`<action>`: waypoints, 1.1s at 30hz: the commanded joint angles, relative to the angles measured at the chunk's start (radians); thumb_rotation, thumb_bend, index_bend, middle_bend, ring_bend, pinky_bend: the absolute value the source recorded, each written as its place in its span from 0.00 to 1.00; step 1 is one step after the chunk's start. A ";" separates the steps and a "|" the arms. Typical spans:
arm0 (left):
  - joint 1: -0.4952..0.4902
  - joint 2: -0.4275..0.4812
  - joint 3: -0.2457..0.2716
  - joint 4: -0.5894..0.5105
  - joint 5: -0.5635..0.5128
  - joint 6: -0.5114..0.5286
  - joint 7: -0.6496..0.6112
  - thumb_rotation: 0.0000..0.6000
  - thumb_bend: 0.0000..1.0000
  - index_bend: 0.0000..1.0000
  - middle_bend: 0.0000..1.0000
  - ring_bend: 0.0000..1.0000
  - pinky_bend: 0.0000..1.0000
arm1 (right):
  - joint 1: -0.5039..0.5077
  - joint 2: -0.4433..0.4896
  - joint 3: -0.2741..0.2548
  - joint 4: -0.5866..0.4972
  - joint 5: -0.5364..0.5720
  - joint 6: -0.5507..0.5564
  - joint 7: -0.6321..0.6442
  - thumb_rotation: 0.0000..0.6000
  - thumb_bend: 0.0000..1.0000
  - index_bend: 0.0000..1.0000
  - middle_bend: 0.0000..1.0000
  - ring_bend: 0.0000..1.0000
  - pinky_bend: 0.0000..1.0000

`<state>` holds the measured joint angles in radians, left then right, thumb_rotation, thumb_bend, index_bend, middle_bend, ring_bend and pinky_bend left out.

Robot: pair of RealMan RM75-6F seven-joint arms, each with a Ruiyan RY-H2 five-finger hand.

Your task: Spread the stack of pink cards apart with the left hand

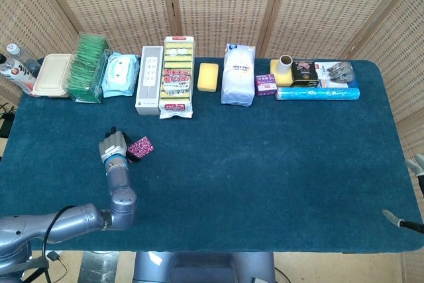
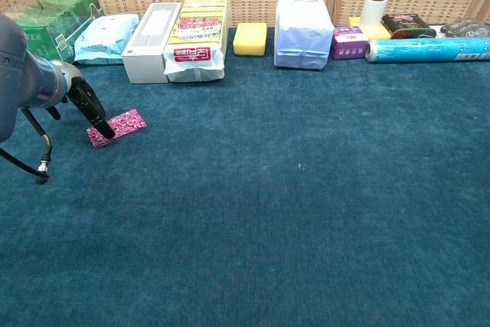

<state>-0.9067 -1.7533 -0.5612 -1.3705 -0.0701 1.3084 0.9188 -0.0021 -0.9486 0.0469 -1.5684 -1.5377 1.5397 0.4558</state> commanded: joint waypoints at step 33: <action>0.616 0.580 0.467 -0.213 1.573 -0.037 -1.110 1.00 0.12 0.04 0.00 0.00 0.12 | 0.000 -0.022 0.005 -0.031 0.006 0.010 -0.109 1.00 0.00 0.06 0.00 0.00 0.00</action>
<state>-0.4000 -1.2485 -0.2035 -1.6565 1.3523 1.1871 -0.0398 -0.0019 -0.9690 0.0507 -1.5976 -1.5329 1.5473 0.3517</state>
